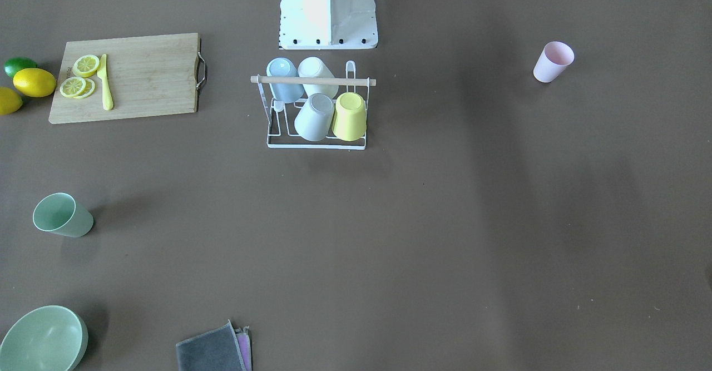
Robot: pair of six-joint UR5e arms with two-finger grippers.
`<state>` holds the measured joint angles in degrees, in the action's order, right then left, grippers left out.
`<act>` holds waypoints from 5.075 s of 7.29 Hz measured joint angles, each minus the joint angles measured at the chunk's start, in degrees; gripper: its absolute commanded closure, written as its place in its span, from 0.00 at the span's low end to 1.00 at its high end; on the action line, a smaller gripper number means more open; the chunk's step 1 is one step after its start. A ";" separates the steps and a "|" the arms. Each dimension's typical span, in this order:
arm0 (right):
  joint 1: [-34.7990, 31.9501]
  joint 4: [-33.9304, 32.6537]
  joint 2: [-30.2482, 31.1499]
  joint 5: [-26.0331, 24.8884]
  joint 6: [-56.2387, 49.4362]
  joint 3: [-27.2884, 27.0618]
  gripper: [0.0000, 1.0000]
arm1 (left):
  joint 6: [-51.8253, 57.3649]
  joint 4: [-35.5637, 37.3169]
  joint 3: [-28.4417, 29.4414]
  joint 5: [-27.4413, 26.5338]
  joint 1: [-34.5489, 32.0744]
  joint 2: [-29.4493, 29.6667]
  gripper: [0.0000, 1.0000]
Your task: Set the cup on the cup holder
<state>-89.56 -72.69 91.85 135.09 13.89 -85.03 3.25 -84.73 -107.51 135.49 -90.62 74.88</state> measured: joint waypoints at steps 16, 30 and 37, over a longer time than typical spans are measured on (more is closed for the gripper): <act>0.08 0.00 0.26 -0.09 0.09 0.89 0.00 | -0.01 -1.30 1.19 0.04 -0.10 1.27 0.02; 0.05 0.00 0.96 -0.09 0.17 0.91 0.00 | -0.13 32.95 -4.55 -19.41 24.38 26.49 0.02; 0.61 0.04 -0.37 0.07 -0.25 -1.42 0.00 | 6.53 59.59 -2.51 -34.55 50.80 38.80 0.02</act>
<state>-88.95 -72.65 91.48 135.16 13.63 -86.45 9.79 -25.14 -110.02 100.95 -39.81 113.68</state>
